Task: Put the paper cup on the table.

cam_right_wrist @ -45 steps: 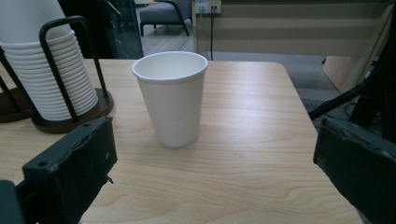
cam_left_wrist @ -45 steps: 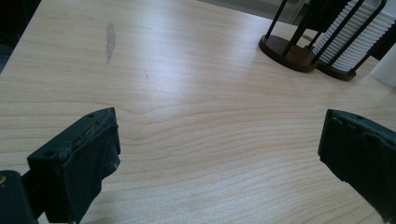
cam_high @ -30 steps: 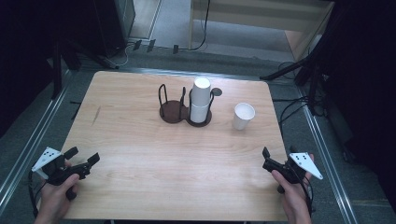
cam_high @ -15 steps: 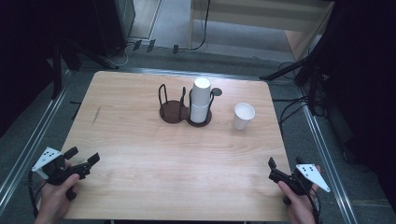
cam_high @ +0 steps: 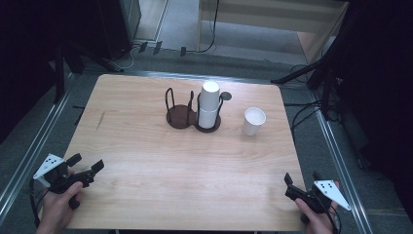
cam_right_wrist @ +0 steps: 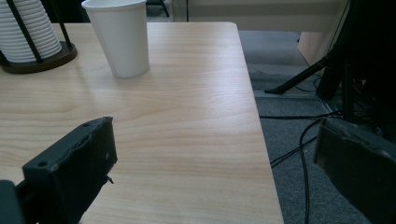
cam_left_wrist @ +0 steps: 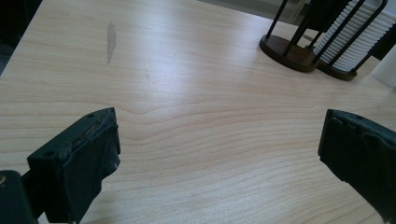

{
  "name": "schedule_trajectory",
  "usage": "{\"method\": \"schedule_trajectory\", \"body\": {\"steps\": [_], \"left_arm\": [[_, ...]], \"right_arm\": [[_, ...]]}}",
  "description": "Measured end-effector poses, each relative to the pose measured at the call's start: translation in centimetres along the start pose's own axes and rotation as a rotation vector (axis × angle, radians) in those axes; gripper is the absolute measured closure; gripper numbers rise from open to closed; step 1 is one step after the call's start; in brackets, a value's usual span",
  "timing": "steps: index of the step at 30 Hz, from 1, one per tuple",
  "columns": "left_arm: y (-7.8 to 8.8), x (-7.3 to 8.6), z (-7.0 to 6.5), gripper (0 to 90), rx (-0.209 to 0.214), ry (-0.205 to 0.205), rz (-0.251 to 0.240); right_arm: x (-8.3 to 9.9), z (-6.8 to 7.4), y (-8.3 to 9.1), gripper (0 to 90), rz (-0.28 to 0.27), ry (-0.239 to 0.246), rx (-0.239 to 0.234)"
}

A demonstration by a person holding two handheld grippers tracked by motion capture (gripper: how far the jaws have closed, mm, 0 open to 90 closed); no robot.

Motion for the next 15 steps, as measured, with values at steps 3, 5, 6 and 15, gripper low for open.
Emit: {"method": "schedule_trajectory", "body": {"steps": [3,5,6,15], "left_arm": [[-0.01,0.0,0.0,0.0,0.0,0.0,0.0],[-0.01,0.0,0.0,0.0,0.0,0.0,0.0],[-0.02,0.0,0.0,0.0,0.0,0.0,0.001],[-0.04,-0.01,0.0,0.0,0.0,0.003,-0.001]], "right_arm": [[0.18,-0.3,0.36,0.0,-0.002,0.0,0.006],[0.26,-0.5,0.53,0.0,-0.002,-0.016,0.007],[0.26,-0.57,0.55,0.0,-0.002,-0.018,0.006],[0.29,-0.65,0.54,0.0,-0.004,-0.03,0.002]]}}
Point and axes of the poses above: each handheld gripper's, and its own axes: y roughly backward along the jaws, x roughly out of its underside, z roughly to its left, the point moved 7 cm from there along -y, roughly forward along the jaws, and after that the axes turned 5 degrees about -y, right-handed, at the moved point
